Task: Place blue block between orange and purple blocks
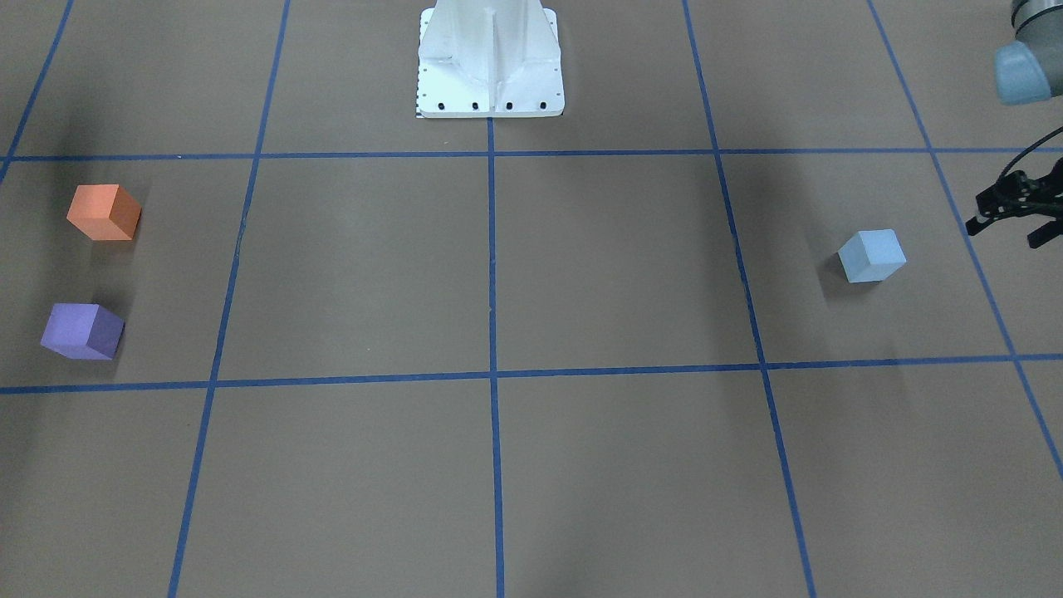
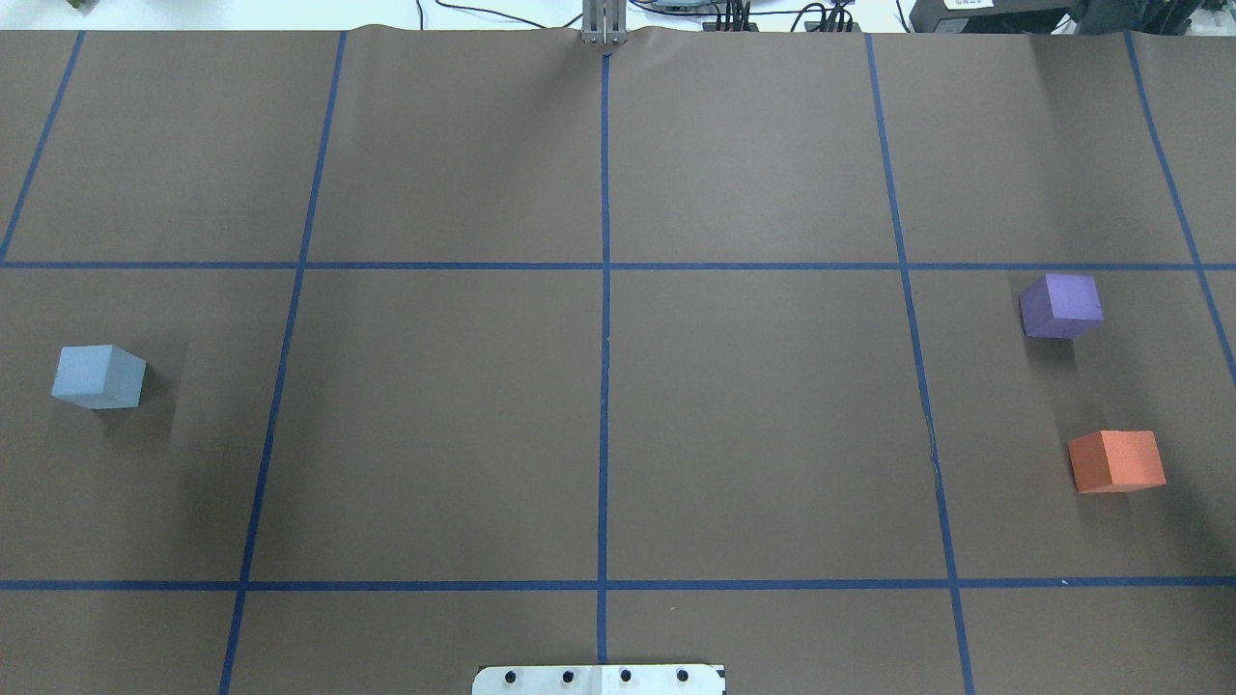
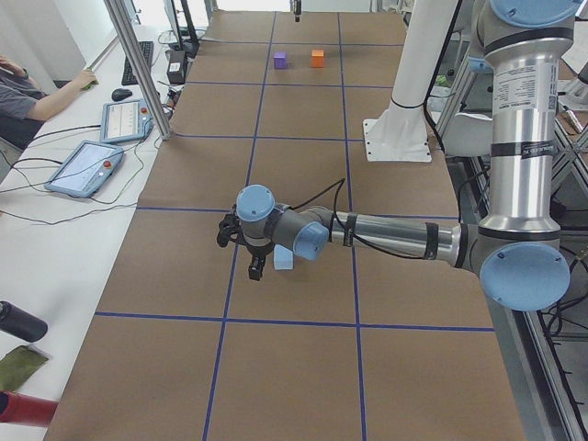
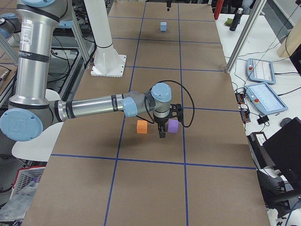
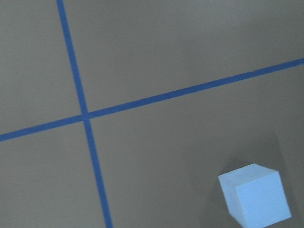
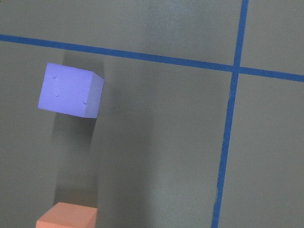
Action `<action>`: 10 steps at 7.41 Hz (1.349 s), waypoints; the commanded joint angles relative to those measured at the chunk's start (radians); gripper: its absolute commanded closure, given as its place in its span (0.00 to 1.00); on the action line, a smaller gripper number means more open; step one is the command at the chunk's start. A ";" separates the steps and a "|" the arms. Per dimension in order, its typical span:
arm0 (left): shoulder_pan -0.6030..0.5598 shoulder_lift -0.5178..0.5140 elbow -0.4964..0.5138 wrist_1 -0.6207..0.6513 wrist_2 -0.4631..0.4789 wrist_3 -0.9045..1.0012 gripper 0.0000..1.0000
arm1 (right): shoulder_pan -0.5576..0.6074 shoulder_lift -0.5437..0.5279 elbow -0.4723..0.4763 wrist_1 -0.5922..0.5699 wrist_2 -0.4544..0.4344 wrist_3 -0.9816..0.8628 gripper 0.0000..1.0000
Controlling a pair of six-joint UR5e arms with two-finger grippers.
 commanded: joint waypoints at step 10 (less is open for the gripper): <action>0.356 -0.002 0.076 -0.188 0.271 -0.375 0.54 | -0.002 -0.001 0.000 0.000 0.000 0.000 0.00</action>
